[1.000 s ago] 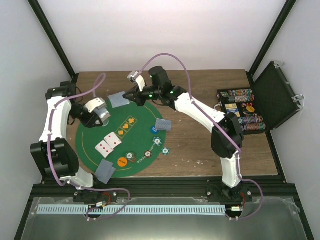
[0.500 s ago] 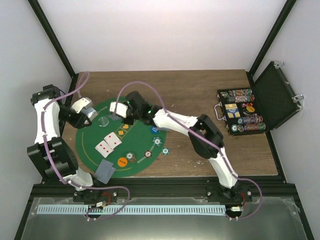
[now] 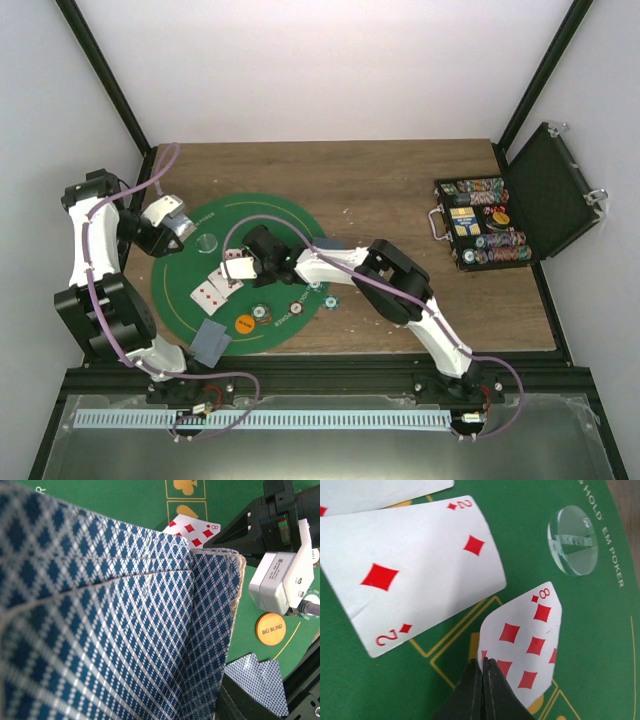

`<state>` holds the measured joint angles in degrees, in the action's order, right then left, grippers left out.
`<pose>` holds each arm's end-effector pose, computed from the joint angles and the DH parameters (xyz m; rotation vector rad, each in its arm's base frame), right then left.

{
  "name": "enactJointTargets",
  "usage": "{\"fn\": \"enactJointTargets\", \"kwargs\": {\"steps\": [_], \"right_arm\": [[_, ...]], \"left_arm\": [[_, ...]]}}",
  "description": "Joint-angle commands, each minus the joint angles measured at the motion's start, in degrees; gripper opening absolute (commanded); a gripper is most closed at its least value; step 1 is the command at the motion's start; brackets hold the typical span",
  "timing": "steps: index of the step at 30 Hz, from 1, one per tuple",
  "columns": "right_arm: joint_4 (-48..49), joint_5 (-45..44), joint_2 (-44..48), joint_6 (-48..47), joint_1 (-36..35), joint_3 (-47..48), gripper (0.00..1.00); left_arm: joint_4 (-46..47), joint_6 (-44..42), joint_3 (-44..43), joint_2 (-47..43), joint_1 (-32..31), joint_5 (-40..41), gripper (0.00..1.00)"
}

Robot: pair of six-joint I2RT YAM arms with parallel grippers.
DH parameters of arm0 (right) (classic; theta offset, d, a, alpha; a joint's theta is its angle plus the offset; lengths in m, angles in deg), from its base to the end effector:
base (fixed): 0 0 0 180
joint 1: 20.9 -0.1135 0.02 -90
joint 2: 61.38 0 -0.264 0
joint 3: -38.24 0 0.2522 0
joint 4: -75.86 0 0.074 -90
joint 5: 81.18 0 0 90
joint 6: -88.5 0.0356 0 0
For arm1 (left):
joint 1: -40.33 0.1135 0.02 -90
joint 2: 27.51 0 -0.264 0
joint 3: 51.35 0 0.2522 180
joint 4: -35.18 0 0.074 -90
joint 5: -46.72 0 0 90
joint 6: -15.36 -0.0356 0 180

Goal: Distribute texas hold em gaming equipment

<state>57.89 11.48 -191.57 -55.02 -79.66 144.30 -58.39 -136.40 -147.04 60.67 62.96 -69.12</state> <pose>0.2588 0.4299 0.1386 -1.9286 1.2654 0.1003 0.2542 0.0892 0.3045 0.9449 2.5936 -0.4053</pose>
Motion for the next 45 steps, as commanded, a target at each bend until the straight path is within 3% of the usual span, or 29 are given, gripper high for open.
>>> {"fn": "enactJointTargets", "kwargs": {"steps": [1, 30, 45], "right_arm": [[0.1, -0.3, 0.7, -3.5, -0.6, -0.6, 0.01], [-7.9, 4.5, 4.0, -5.3, -0.6, 0.5, 0.01], [-8.9, 5.5, 0.5, -6.8, -0.5, 3.9, 0.01]], "left_arm": [[-0.7, -1.2, -1.0, 0.8, 0.4, -2.2, 0.41], [-0.7, -1.0, -1.0, 1.3, 0.3, -2.4, 0.41], [-0.7, -1.2, -1.0, 1.5, 0.4, -2.2, 0.41]]}}
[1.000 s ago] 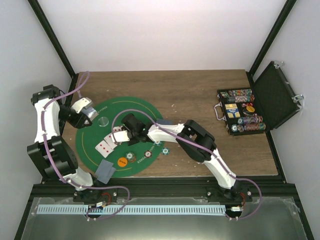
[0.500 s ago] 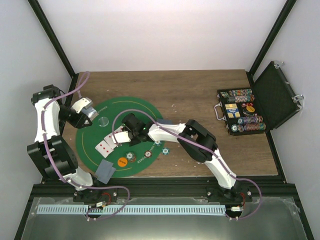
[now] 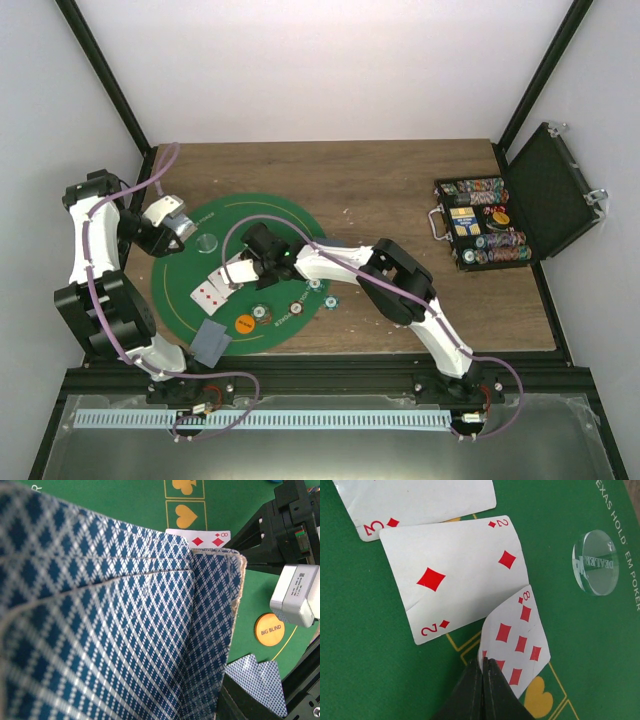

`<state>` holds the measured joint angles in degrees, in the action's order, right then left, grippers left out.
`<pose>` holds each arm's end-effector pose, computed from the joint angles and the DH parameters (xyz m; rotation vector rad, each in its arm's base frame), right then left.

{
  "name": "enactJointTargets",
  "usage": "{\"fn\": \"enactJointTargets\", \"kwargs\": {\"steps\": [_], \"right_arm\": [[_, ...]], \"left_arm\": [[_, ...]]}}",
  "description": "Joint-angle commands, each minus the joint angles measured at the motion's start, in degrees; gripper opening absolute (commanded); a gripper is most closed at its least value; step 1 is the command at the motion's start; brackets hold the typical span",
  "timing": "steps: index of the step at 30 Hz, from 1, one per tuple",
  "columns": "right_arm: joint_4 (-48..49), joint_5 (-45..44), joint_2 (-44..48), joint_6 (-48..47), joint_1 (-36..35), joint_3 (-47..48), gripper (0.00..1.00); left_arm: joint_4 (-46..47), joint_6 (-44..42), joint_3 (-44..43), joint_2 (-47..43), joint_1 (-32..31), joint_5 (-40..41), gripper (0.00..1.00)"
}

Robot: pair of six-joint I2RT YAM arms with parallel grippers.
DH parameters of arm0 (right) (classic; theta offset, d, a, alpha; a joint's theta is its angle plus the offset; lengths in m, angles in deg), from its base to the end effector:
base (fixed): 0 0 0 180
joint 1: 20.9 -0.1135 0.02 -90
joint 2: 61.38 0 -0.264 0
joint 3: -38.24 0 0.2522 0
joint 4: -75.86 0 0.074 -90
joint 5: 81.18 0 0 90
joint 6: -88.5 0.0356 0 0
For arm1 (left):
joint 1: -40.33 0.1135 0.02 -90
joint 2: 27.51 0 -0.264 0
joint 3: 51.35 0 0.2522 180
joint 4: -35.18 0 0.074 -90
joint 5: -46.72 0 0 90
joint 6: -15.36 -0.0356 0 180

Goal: Distribute texas hold em gaming equipment

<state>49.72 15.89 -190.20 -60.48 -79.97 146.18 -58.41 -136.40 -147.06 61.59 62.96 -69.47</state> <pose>0.2510 0.4274 0.1493 -2.0771 1.1791 0.1482 0.2571 0.0901 0.3007 0.9418 2.5994 -0.4275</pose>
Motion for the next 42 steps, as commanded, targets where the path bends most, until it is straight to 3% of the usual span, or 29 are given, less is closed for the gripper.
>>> {"fn": "enactJointTargets", "kwargs": {"steps": [1, 6, 17, 23, 28, 35, 38, 42], "right_arm": [[-0.9, 1.3, -1.1, -1.5, -0.2, 2.1, 0.01], [-1.6, 1.9, -0.5, -1.9, -0.3, 1.5, 0.04], [0.0, 4.5, 4.3, 0.2, -0.3, 0.7, 0.29], [4.0, 7.0, 11.7, 5.5, 0.4, -2.9, 0.40], [8.4, 18.5, 21.3, 21.8, 5.4, -6.2, 0.63], [16.7, 44.3, 25.5, 66.4, 21.3, -7.5, 0.99], [20.2, 50.9, 24.5, 77.6, 24.6, -8.0, 1.00], [23.3, 54.0, 23.6, 82.2, 24.5, -8.0, 0.98]], "left_arm": [[-0.6, -1.2, -1.0, 0.6, 0.4, -1.9, 0.41], [-0.8, -1.3, -1.0, 0.8, 0.4, -1.8, 0.41], [-2.5, -1.0, -3.1, 1.3, 0.4, -3.2, 0.42], [-4.1, -1.3, -5.3, 0.9, 0.0, -3.8, 0.42], [-6.5, -1.3, -9.3, 1.4, -2.2, -4.6, 0.42], [-9.8, -0.5, -13.1, 0.9, -11.9, -5.1, 0.42], [-10.0, 0.1, -13.9, 0.2, -18.3, -4.2, 0.42], [-10.7, 1.1, -14.7, 0.0, -25.3, -2.0, 0.42]]}}
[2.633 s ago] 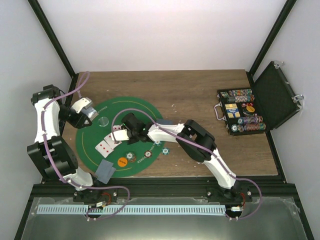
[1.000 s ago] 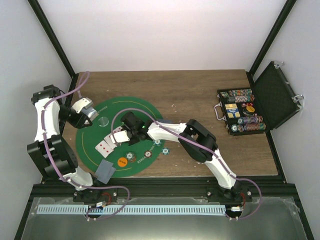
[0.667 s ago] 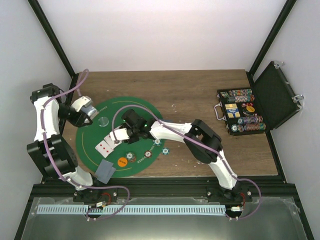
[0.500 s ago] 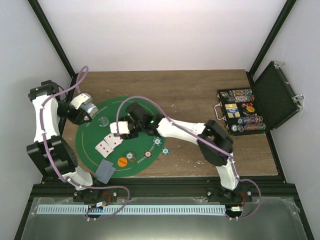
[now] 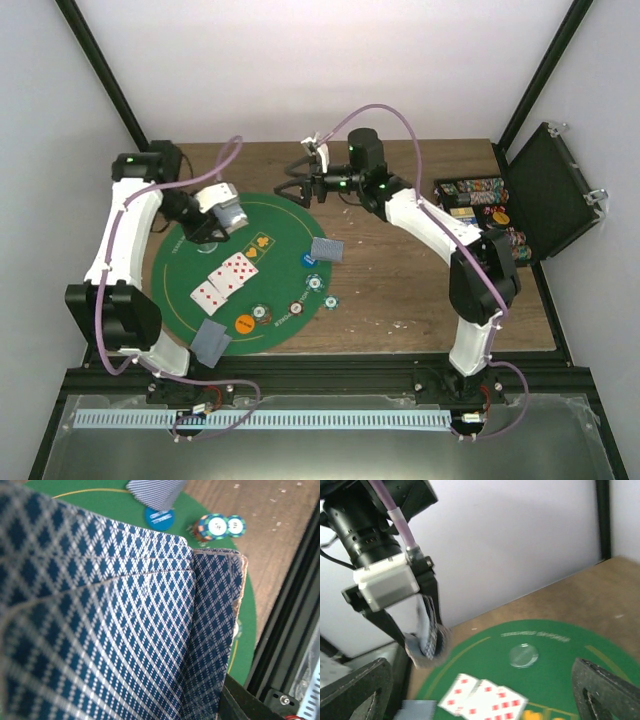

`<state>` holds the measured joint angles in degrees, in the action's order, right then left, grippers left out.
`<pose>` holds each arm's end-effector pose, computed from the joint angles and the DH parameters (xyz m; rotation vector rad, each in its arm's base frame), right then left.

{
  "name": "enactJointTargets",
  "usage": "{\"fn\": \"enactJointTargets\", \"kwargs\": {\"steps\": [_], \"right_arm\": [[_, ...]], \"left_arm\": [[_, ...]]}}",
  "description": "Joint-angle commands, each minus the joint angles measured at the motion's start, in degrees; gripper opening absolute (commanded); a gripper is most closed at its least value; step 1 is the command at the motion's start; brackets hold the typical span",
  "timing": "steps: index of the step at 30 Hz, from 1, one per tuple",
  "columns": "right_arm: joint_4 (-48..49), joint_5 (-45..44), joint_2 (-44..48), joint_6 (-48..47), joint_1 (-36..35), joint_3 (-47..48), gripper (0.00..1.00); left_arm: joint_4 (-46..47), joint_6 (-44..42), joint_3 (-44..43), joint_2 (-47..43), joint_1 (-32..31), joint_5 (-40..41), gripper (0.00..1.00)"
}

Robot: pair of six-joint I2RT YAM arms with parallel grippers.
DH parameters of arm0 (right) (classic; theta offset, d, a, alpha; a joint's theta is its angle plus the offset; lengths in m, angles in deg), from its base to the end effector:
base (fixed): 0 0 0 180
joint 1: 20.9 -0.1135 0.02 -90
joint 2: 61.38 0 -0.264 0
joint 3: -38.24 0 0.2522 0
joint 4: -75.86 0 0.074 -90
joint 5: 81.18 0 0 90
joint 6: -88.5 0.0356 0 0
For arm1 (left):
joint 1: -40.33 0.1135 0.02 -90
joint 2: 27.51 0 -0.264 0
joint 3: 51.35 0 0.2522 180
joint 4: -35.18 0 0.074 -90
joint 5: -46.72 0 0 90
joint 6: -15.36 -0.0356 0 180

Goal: Distribute texas hold em gaming equipment

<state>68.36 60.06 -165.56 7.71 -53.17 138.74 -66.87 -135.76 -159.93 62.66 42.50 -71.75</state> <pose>0.3494 0.2535 0.3346 -1.0246 1.5755 1.2930 0.2722 -0.0067 0.3525 1.3833 2.3689 -0.5124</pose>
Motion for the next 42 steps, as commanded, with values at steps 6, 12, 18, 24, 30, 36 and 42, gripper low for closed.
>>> {"fn": "enactJointTargets", "kwargs": {"steps": [6, 12, 18, 24, 30, 36, 42], "right_arm": [[12.7, 11.2, -2.6, 20.3, -3.0, -2.4, 0.95], [15.4, 12.2, -5.2, 22.4, -5.0, -2.1, 0.92], [16.5, 13.2, -7.7, 23.2, -6.8, 0.1, 0.91], [16.6, 12.5, -11.0, 23.2, -8.5, 3.5, 0.91], [13.0, 7.0, -13.0, 21.0, -9.5, 6.1, 0.85], [5.1, -1.2, -11.5, 15.9, -9.6, 5.1, 0.75], [2.7, -7.1, -7.6, 12.1, -9.3, 1.9, 0.67]], "left_arm": [[-2.7, 1.9, -2.8, -0.8, -10.1, 0.0, 0.42], [-2.5, 2.3, -2.5, -0.8, -11.3, -1.1, 0.42], [-2.3, 2.1, -2.2, -0.8, -11.3, -1.5, 0.42], [-2.2, 2.4, -1.9, -0.7, -11.3, -1.2, 0.42], [-1.7, 2.5, -1.1, -1.1, -11.3, -1.2, 0.42], [-1.2, 2.3, -0.2, -1.7, -11.3, -0.8, 0.40], [0.5, 2.3, 1.7, -2.8, -11.3, 1.3, 0.37]]}}
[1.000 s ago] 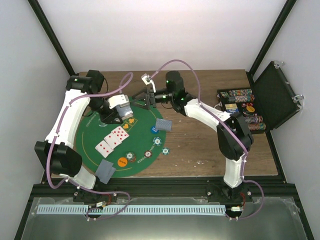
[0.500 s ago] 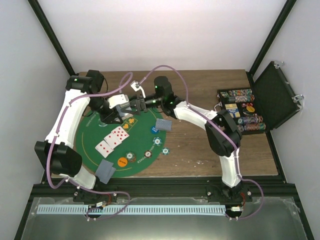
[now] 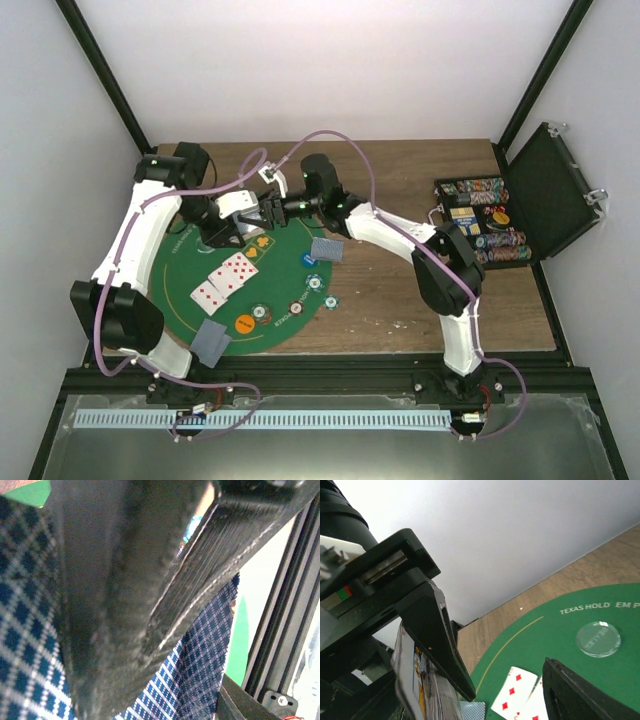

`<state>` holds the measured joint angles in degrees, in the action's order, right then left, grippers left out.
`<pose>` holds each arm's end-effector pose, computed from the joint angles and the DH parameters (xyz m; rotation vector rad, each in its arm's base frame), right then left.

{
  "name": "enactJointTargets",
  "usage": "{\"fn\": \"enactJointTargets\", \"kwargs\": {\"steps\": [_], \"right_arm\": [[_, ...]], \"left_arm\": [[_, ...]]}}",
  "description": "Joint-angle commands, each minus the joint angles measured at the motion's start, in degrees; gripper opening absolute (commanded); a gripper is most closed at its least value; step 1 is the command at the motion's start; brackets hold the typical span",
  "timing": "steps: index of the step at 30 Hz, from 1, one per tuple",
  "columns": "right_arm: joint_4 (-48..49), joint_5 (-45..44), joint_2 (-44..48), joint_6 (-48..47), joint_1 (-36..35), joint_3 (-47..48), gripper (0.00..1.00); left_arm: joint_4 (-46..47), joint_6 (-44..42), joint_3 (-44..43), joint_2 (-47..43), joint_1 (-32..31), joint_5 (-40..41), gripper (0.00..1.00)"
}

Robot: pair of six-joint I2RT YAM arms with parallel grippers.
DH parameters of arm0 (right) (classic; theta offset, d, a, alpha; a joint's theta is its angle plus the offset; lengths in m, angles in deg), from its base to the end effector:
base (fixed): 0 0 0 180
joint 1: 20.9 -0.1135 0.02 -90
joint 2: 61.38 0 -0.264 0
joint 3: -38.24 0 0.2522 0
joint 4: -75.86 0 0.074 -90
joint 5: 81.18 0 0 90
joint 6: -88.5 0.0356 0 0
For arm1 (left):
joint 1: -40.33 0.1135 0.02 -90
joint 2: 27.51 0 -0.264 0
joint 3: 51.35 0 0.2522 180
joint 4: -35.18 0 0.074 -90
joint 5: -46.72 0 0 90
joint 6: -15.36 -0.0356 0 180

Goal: Distribute texas hold em gaming equipment

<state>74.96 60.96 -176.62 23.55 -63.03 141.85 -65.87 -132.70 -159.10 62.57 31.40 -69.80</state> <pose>0.3321 0.3382 0.2807 -1.0089 1.7497 1.6006 0.2671 -0.0581 0.3489 1.5756 2.3119 -0.5323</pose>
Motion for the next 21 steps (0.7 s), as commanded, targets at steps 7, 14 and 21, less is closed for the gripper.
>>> {"fn": "enactJointTargets", "kwargs": {"steps": [7, 14, 21], "right_arm": [[-7.0, -10.8, 5.0, -6.5, 0.9, -2.0, 0.64], [-8.8, -10.9, 5.8, -8.6, 0.9, -1.5, 0.58], [-10.4, -9.5, 6.2, -9.6, 0.8, -1.1, 0.46]], "left_arm": [[0.5, -0.5, 2.2, -3.4, 0.0, 0.9, 0.37], [1.2, -0.6, 2.8, -3.2, 0.8, 1.1, 0.37], [1.9, -0.3, 3.5, -2.0, 2.3, 1.4, 0.37]]}}
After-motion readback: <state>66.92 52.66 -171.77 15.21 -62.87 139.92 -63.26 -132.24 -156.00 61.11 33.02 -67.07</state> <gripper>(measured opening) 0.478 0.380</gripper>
